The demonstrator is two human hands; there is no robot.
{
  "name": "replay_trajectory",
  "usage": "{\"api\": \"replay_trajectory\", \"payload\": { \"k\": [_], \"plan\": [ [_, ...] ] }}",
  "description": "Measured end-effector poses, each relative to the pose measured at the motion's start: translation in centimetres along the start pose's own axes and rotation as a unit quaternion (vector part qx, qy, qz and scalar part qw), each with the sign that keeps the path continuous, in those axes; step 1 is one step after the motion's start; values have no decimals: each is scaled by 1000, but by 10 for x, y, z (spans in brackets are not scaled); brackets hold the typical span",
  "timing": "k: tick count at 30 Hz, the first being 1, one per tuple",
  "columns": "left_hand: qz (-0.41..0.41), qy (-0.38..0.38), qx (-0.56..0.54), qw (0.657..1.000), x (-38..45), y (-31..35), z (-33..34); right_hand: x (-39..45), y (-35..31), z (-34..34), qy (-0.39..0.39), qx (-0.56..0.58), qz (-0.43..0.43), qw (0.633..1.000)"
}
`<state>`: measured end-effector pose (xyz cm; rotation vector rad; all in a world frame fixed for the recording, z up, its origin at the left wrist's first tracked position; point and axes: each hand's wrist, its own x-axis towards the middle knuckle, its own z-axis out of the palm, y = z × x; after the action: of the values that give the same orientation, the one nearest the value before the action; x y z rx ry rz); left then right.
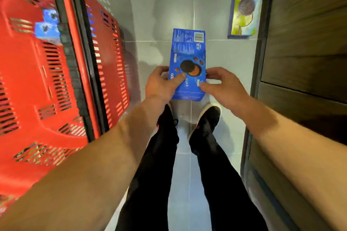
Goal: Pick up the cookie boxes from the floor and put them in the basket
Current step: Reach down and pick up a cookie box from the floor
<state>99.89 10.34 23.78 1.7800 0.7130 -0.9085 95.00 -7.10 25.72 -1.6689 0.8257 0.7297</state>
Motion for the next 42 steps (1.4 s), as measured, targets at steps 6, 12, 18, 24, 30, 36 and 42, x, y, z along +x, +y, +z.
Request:
{"api": "replay_trajectory", "payload": {
  "k": [6, 12, 18, 24, 30, 36, 42],
  "plan": [
    [190, -64, 195, 960, -85, 56, -58, -83, -48, -19, 86, -234, -124, 960],
    [364, -119, 391, 837, -167, 101, -124, -152, -109, -40, 101, -404, -254, 873],
    [468, -150, 463, 738, -234, 122, -172, -200, -151, -35, -105, -417, -276, 859],
    [404, -62, 349, 843, -278, 108, -230, -254, -166, 2, -90, -304, -294, 902],
    [131, -19, 0, 991, -281, 81, -281, -261, -198, 59, 4, -323, -387, 864],
    [112, 19, -156, 981, -246, 52, -344, -241, -233, 137, -5, -332, -418, 846],
    [140, 32, -193, 971, -202, 14, -431, -212, -255, 227, -16, -83, -116, 990]
  ]
}}
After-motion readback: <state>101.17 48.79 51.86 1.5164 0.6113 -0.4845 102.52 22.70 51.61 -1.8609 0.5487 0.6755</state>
